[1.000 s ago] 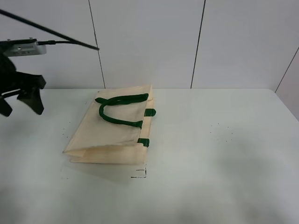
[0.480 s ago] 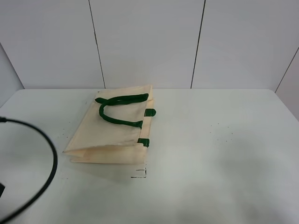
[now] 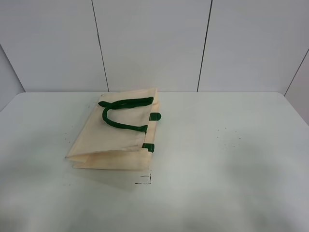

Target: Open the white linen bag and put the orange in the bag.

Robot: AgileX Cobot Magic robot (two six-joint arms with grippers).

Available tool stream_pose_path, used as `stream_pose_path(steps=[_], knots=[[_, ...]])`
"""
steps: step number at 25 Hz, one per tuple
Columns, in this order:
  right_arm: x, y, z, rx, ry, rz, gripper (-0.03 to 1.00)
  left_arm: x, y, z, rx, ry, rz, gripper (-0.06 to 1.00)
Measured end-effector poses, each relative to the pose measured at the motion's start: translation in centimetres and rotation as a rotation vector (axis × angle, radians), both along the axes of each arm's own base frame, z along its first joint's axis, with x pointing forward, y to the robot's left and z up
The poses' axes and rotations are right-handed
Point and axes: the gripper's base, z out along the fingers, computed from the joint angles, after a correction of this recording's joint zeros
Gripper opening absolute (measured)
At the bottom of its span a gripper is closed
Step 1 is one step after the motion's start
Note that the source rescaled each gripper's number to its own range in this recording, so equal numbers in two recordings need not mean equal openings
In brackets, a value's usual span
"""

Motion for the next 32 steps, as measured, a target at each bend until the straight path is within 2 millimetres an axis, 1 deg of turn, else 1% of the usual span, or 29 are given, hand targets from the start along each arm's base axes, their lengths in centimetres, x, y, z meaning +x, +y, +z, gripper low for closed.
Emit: stream_pose_path(steps=[9,19,32], knots=[[0.0,0.0,0.0,0.000,0.000,0.000,1.00,-0.5,0.1,0.0,-0.004,-0.038,0.080,0.84],[0.0,0.0,0.0,0.000,0.000,0.000,1.00,-2.7,0.1,0.1,-0.011,-0.189,0.080,0.84],[0.0,0.0,0.0,0.000,0.000,0.000,1.00,-2.8,0.1,0.0,-0.013,-0.196,0.078,0.84]])
